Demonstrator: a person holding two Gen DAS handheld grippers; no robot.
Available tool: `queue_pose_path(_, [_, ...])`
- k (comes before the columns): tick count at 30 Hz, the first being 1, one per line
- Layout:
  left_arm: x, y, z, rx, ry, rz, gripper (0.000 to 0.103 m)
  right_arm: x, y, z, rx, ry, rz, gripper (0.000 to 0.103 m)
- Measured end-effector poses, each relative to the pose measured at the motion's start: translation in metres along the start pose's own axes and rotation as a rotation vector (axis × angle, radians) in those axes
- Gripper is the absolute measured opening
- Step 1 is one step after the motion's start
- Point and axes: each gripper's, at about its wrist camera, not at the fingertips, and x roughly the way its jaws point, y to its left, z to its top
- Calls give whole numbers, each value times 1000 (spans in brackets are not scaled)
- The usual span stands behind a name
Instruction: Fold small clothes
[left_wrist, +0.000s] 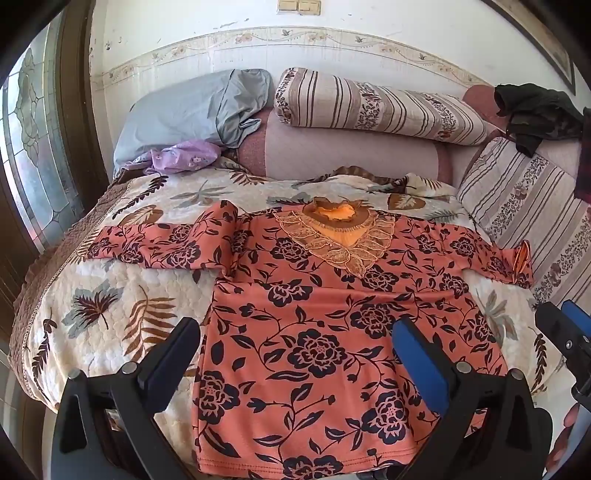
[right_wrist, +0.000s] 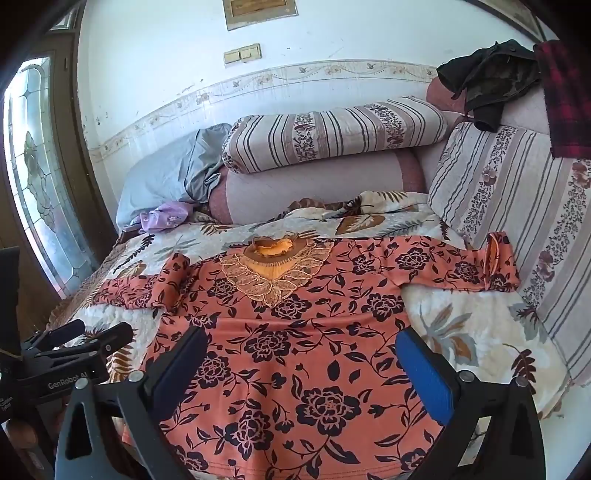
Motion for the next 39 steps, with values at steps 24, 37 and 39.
queue_pose_path(24, [6, -2, 0, 4, 8, 5, 103, 4, 0, -4, -13, -6, 3, 103])
queue_pose_path(37, [21, -8, 3, 17, 31, 6, 103, 23, -3, -7, -56, -15, -16, 103])
queue_pose_path(39, [24, -9, 4, 21, 33, 9, 103, 28, -6, -6, -68, -14, -29, 103])
